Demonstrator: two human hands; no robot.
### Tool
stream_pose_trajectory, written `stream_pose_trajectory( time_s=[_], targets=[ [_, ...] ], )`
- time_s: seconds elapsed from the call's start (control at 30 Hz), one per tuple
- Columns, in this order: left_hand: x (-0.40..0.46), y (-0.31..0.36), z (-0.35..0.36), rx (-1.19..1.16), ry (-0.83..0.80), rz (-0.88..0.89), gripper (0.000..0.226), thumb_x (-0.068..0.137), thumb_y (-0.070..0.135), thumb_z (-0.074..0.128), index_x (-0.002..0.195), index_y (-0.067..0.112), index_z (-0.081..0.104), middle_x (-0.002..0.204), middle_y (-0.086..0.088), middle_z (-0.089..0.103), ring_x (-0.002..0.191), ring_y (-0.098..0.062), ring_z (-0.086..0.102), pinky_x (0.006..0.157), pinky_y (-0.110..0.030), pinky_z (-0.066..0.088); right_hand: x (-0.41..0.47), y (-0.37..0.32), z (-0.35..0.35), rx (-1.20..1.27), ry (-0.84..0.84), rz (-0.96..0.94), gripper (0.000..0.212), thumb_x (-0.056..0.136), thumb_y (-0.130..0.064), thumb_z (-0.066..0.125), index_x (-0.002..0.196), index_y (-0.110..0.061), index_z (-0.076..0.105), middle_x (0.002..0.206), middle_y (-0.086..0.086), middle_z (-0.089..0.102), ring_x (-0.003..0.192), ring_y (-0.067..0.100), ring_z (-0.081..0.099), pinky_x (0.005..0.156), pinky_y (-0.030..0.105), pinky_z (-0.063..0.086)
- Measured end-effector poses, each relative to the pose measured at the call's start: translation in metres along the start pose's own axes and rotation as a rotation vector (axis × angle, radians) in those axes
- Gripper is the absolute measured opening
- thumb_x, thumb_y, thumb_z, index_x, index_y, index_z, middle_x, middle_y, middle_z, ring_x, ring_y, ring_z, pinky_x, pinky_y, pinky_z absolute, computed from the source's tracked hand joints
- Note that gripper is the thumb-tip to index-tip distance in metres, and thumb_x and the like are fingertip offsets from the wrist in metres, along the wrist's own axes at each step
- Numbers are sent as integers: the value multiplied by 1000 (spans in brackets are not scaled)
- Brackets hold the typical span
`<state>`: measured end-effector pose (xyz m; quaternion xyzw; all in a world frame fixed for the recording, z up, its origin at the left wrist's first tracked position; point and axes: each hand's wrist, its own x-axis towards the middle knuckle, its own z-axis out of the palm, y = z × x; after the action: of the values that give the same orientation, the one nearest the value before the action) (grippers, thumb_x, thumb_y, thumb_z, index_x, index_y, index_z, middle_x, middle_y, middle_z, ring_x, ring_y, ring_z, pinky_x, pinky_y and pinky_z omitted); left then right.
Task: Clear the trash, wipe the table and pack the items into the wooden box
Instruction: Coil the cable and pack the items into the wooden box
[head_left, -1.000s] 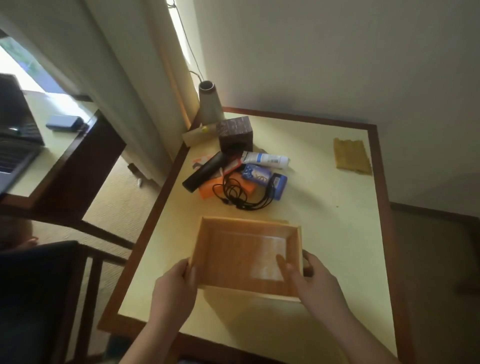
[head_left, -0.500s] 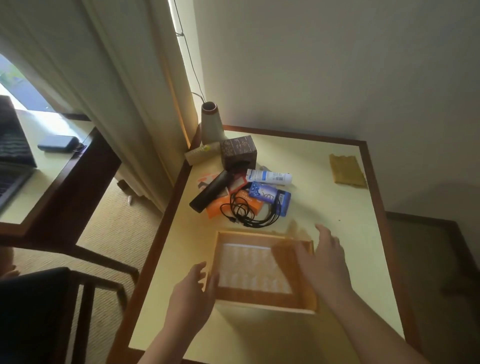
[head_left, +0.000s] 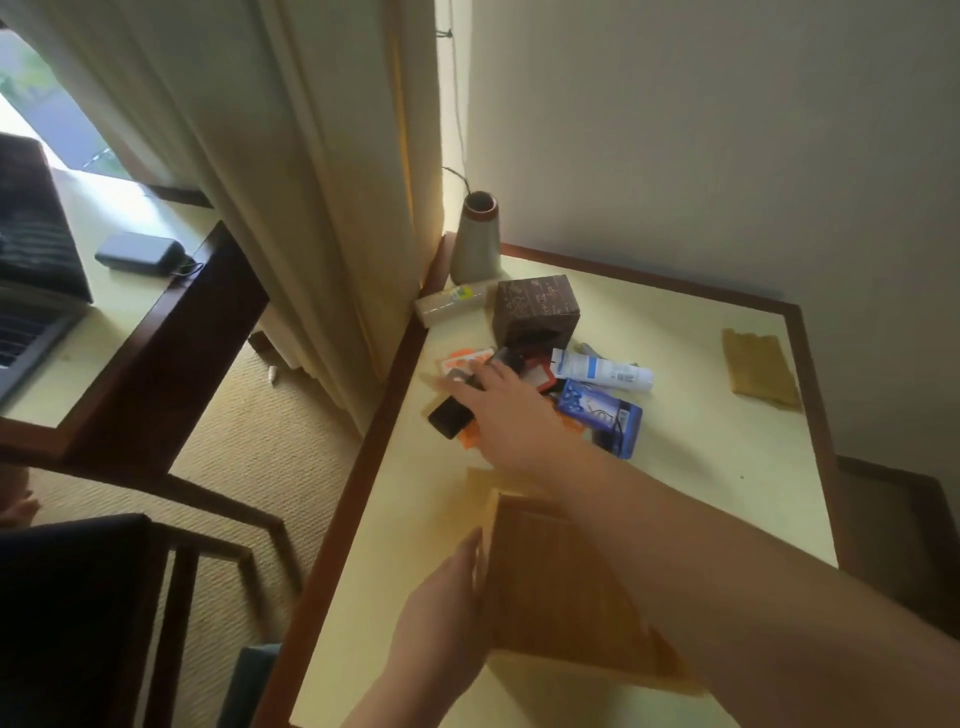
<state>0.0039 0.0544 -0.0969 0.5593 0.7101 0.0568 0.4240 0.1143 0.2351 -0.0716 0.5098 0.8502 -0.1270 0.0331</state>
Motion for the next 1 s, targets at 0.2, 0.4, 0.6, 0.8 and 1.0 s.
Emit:
stream_pose_trajectory(
  time_s=[0.2,0.4,0.6,0.8,1.0],
  targets=[
    [-1,-5,-1,81,-24,64,70,104,43,48,165,36,13,151,8,56,128,-20,61,105,-39,52,51,-5,12,-321,-261,-208,71,101,-13,60,161,-35,31,168,12,28,157,33,22,123,53,30],
    [-6,-9,1,89,4,77,65,105,47,40,163,37,13,133,4,66,114,-23,65,92,-39,53,50,-19,-5,-268,-65,-400,59,100,-31,67,154,-31,45,136,5,63,131,28,54,112,45,41],
    [-13,-1,-3,75,32,44,48,104,48,40,150,33,39,127,5,68,111,-23,66,88,-36,52,28,-64,14,36,-170,-317,55,92,-47,75,141,-30,58,120,-1,65,111,19,60,82,31,47],
    [-15,-8,5,-32,57,-76,44,100,58,48,139,40,53,118,13,71,98,-12,66,82,-28,55,28,-53,59,-76,-372,-196,47,90,-44,78,130,-24,62,117,2,67,107,24,66,87,34,59],
    [-16,-8,9,-58,106,-92,45,97,62,47,136,41,55,114,14,72,96,-13,68,85,-34,60,32,-51,58,-182,-379,-251,54,89,-58,73,127,-21,60,114,2,63,103,22,64,86,37,60]
  ],
)
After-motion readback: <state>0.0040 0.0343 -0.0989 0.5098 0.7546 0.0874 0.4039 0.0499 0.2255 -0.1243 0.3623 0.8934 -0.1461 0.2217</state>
